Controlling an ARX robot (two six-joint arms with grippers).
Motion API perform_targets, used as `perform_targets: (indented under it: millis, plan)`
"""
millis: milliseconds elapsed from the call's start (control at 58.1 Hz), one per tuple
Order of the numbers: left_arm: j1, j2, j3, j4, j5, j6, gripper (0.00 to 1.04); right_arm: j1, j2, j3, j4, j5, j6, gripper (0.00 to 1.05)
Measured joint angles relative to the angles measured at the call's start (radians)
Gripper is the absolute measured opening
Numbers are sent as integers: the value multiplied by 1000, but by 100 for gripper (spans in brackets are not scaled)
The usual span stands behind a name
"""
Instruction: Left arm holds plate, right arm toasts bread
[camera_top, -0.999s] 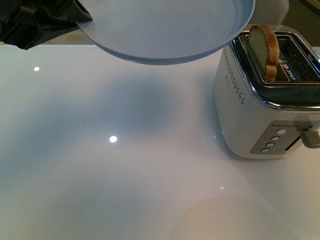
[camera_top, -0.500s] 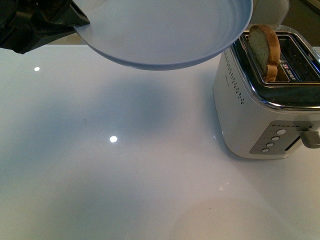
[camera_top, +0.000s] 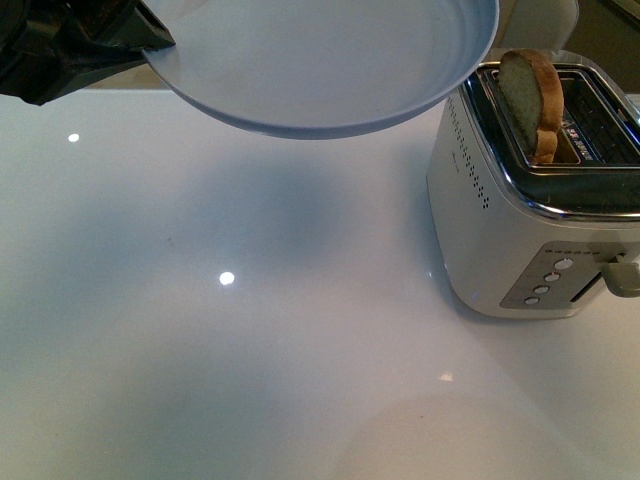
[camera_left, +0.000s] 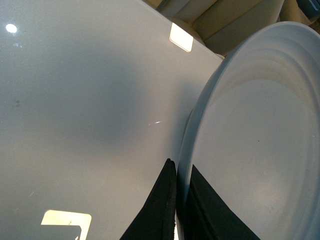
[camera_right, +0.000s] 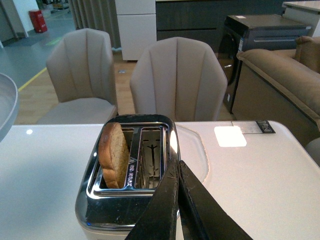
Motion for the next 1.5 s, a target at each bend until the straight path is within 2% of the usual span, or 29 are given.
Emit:
perform_targets:
  millis: [413,534,1120,1154,1223,1447,1499]
  plan:
    - [-5,0,0,0,-7,0,3,0,-175,-57,-116,0,0,2]
    - [-8,0,0,-2,-8,0,3,0,-204,-75,-103,1,0,2]
    - [-13,0,1,-7,-8,0,3,0,-388,-75,-285,0,0,2]
    - [-13,0,1,-7,-8,0,3,0,-409,-75,-306,0,0,2]
    - [-15,0,1,-7,-8,0,3,0,-525,-75,-449,0,0,2]
    - [-21,-3,1,-10,-12,0,3,0,-561,-75,-463,-1,-1,2]
    - [-21,-4,2,-11,-12,0,3,0,-561,-75,-463,-1,-1,9]
